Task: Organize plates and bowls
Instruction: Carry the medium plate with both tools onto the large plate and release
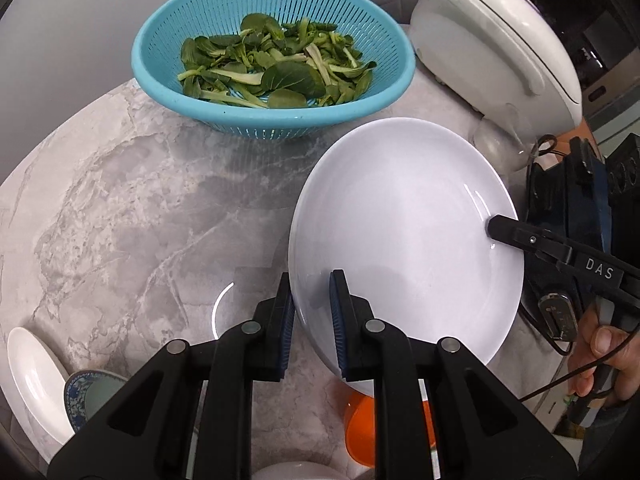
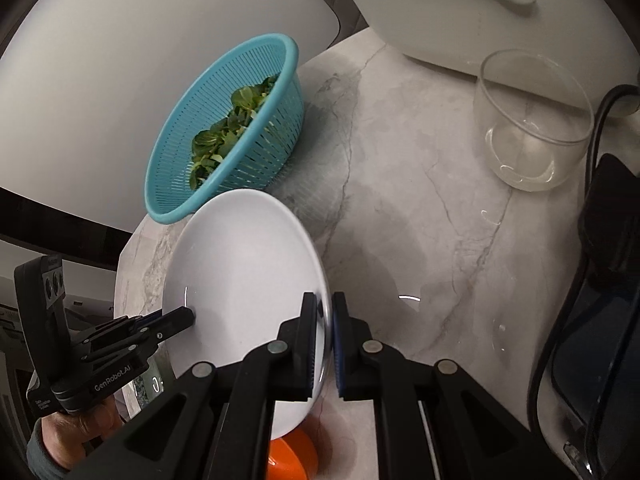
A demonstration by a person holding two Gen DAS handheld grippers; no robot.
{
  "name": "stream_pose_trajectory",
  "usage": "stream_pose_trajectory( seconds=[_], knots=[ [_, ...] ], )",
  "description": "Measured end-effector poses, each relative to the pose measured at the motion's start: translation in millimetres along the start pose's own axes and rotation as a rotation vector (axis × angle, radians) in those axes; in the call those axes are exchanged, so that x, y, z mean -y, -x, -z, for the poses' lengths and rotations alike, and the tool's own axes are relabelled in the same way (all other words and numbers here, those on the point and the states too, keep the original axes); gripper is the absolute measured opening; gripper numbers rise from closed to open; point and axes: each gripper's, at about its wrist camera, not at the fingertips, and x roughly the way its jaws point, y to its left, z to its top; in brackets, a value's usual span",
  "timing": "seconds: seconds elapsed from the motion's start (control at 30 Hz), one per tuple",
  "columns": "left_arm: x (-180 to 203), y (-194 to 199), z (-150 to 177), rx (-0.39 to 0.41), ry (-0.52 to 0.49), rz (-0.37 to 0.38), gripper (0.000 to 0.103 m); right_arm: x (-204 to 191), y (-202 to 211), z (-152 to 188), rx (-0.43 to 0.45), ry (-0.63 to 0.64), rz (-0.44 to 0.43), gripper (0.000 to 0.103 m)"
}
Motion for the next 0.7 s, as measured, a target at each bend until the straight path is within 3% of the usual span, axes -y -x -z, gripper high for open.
stream_pose_trajectory(
  seconds=[0.2, 0.4, 0.7],
  knots=[
    [11, 47, 46, 0.031, -0.024, 0.026, 0.015, -17, 41, 29, 0.04, 0.041, -0.017, 0.01],
    [26, 83, 114, 0.042, -0.035, 0.03, 0.015, -24, 75, 83, 0.048, 0.06, -0.022, 0.01],
    [35, 100, 206, 0.003, -0.056, 0.05, 0.015, -23, 90, 177, 0.007, 0.025, 0.003, 0.01]
  ],
)
